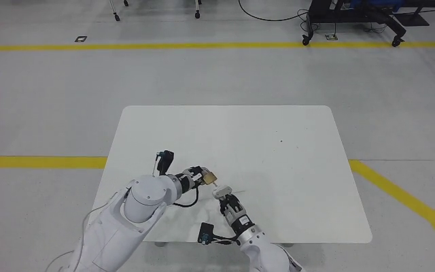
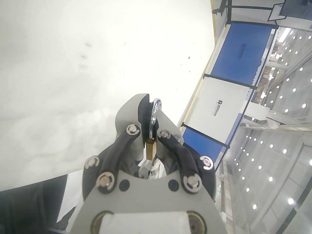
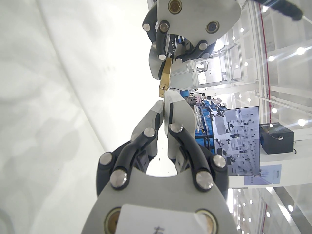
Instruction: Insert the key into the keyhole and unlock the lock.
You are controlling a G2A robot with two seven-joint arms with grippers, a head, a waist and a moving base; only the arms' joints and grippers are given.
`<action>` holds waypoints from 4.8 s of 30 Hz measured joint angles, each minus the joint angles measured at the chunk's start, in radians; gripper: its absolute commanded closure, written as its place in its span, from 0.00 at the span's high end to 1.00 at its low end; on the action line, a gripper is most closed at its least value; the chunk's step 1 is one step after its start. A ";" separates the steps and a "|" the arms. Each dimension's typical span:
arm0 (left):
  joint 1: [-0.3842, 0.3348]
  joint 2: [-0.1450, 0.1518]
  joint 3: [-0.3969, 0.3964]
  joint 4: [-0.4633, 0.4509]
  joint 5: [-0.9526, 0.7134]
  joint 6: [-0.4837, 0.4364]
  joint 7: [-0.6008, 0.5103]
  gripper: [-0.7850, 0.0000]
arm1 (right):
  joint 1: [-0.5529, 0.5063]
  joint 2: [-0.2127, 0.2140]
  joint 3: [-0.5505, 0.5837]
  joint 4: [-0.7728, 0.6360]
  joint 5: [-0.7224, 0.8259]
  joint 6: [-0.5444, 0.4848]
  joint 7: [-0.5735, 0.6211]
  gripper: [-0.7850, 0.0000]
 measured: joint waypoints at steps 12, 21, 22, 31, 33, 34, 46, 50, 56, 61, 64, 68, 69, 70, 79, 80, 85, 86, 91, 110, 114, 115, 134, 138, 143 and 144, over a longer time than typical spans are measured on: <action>0.002 -0.007 -0.001 0.005 0.011 -0.002 -0.011 0.00 | 0.013 -0.012 0.001 0.011 0.004 -0.011 0.030 0.00; 0.003 -0.013 0.001 0.006 0.011 -0.003 -0.029 0.00 | 0.007 -0.018 -0.004 0.015 -0.009 -0.008 0.023 0.00; 0.003 -0.013 0.001 0.008 0.010 -0.004 -0.033 0.00 | 0.007 -0.018 -0.004 0.015 -0.009 -0.009 0.022 0.00; 0.004 -0.016 0.000 0.009 0.010 -0.007 -0.065 0.00 | -0.001 -0.022 0.006 0.010 -0.008 -0.007 0.014 0.07; 0.004 -0.016 -0.002 0.011 0.008 -0.011 -0.074 0.00 | -0.004 -0.022 0.008 0.007 -0.007 -0.007 0.012 0.58; 0.004 -0.016 -0.005 0.012 0.007 -0.012 -0.077 0.00 | -0.005 -0.022 0.009 0.005 -0.005 -0.007 0.011 1.00; 0.023 0.001 -0.072 0.082 0.007 -0.171 -0.223 0.00 | -0.059 -0.005 0.079 -0.061 0.089 -0.048 -0.164 1.00; 0.046 0.005 -0.101 0.121 0.009 -0.311 -0.225 0.00 | -0.083 0.012 0.142 -0.091 0.209 -0.150 -0.339 1.00; 0.058 0.005 -0.103 0.191 -0.024 -0.548 -0.342 0.00 | -0.069 0.032 0.235 -0.093 0.424 -0.406 -0.537 1.00; 0.054 0.005 -0.102 0.199 -0.024 -0.562 -0.374 0.00 | -0.069 0.032 0.232 -0.093 0.416 -0.381 -0.532 1.00; 0.055 0.005 -0.102 0.199 -0.024 -0.562 -0.373 0.00 | -0.069 0.032 0.232 -0.093 0.417 -0.382 -0.533 0.00; 0.068 0.009 -0.106 0.189 0.044 -0.570 -0.319 0.00 | -0.053 0.038 0.245 -0.075 0.502 -0.467 -0.603 0.00; 0.073 0.011 -0.108 0.183 0.074 -0.578 -0.300 0.00 | -0.048 0.040 0.254 -0.070 0.525 -0.499 -0.618 0.00; 0.080 0.013 -0.112 0.178 0.102 -0.586 -0.284 0.00 | -0.042 0.043 0.264 -0.064 0.547 -0.534 -0.635 0.00; 0.142 0.040 -0.204 0.132 0.191 -0.726 -0.341 0.00 | 0.047 0.059 0.268 -0.004 0.579 -0.773 -0.567 0.00; 0.149 0.042 -0.212 0.122 0.190 -0.745 -0.366 0.00 | 0.059 0.058 0.254 0.004 0.571 -0.774 -0.542 0.00; 0.161 0.048 -0.221 0.100 0.180 -0.759 -0.434 0.00 | 0.096 0.056 0.204 0.020 0.572 -0.788 -0.505 0.00; 0.161 0.048 -0.219 0.098 0.175 -0.759 -0.446 0.00 | 0.102 0.057 0.196 0.021 0.572 -0.794 -0.520 0.00; 0.153 0.046 -0.218 0.117 0.086 -0.779 -0.513 0.00 | 0.110 0.067 0.187 0.027 0.565 -0.773 -0.595 0.00; 0.122 0.041 -0.192 0.166 0.029 -0.815 -0.583 0.00 | 0.115 0.078 0.200 0.072 0.735 -0.659 -0.646 0.00; 0.120 0.042 -0.187 0.169 0.032 -0.827 -0.601 0.00 | 0.116 0.080 0.203 0.070 0.771 -0.657 -0.628 0.00; 0.119 0.042 -0.185 0.168 0.035 -0.829 -0.605 0.00 | 0.117 0.080 0.202 0.069 0.774 -0.656 -0.624 0.00; 0.137 0.034 -0.228 0.193 -0.138 -0.741 -0.463 0.00 | 0.097 0.097 0.204 0.040 0.779 -0.613 -0.655 1.00; 0.137 0.034 -0.228 0.192 -0.136 -0.742 -0.463 0.00 | 0.097 0.097 0.204 0.040 0.779 -0.614 -0.654 1.00; 0.151 0.031 -0.233 0.189 -0.173 -0.745 -0.444 0.00 | 0.083 0.094 0.217 0.019 0.745 -0.574 -0.618 0.45; 0.157 0.031 -0.237 0.189 -0.189 -0.744 -0.430 0.00 | 0.067 0.093 0.216 0.003 0.711 -0.529 -0.591 0.44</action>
